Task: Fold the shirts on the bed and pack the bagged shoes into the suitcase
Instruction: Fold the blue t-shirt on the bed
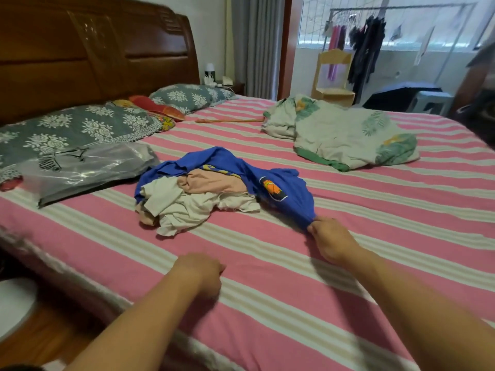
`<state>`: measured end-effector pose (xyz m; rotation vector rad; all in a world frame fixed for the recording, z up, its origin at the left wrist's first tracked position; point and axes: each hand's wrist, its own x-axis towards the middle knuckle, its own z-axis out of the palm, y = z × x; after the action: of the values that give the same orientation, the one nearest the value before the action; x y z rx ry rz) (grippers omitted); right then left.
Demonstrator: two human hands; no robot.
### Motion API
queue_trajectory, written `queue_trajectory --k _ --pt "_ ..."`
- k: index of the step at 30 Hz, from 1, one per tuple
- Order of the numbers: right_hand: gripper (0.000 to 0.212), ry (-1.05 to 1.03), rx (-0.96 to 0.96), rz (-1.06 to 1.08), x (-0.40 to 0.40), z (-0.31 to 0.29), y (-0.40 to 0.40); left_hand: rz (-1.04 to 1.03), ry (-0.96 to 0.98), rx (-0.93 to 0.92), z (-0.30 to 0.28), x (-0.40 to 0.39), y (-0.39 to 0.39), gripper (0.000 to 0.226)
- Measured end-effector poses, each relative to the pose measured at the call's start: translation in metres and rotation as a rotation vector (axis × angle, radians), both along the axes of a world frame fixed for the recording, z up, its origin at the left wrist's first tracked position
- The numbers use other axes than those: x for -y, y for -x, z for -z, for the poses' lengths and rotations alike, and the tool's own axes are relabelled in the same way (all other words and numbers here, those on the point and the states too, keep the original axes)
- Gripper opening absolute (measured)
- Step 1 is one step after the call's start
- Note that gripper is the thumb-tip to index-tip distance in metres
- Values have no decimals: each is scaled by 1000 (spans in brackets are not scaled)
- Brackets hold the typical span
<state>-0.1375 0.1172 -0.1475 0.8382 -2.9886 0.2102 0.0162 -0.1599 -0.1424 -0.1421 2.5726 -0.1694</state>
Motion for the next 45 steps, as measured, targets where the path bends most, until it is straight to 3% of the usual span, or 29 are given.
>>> queue_trajectory --k 3,6,9,12,15,16,18,22,24,26,28,29,33,36,40,41,45 --pt "24 184 138 90 -40 -25 -45 -111 -124 -63 1 -9 -34 66" --pt "27 427 248 134 -73 -61 -109 -228 -328 -195 -4 -28 -72 56" --pt "33 674 338 191 -111 -94 -185 -432 -707 -454 -11 -77 -114 53" --pt "31 1164 345 300 -163 -113 -251 -506 -1000 -650 -18 -144 -158 66" --pt "23 1795 273 478 -223 -132 -288 -353 -1013 -721 -14 -188 -182 85" --pt "23 1911 218 516 -244 -137 -296 -261 -971 -733 -13 -198 -184 88" --pt "21 1856 150 594 -277 -135 -305 -81 -868 -679 -10 -214 -181 89" --pt "37 1605 304 715 -308 -70 -307 158 -769 -467 8 -247 -163 92" --pt "46 1583 399 750 -308 -51 -304 322 -604 -633 19 -271 -161 85" --pt "58 1612 393 759 -305 -50 -295 508 -558 -842 26 -304 -169 61" --pt "63 1744 402 678 -304 -54 -286 632 -535 -934 25 -338 -181 40" --pt "63 1810 424 660 -305 -55 -284 638 -493 -925 23 -350 -184 39" --pt "62 2003 455 624 -315 -62 -280 403 -416 -906 35 -349 -163 36" --pt "62 1987 405 551 -321 -66 -280 212 -665 -906 22 -341 -149 9" --pt "58 1057 11 697 -330 -54 -286 -28 -977 -1001 -15 -327 -154 22" --pt "54 929 -37 752 -331 -50 -285 -50 -1029 -1036 -26 -321 -157 24" --pt "43 936 -7 917 -327 -48 -282 -92 -1151 -1114 -68 -293 -171 31"
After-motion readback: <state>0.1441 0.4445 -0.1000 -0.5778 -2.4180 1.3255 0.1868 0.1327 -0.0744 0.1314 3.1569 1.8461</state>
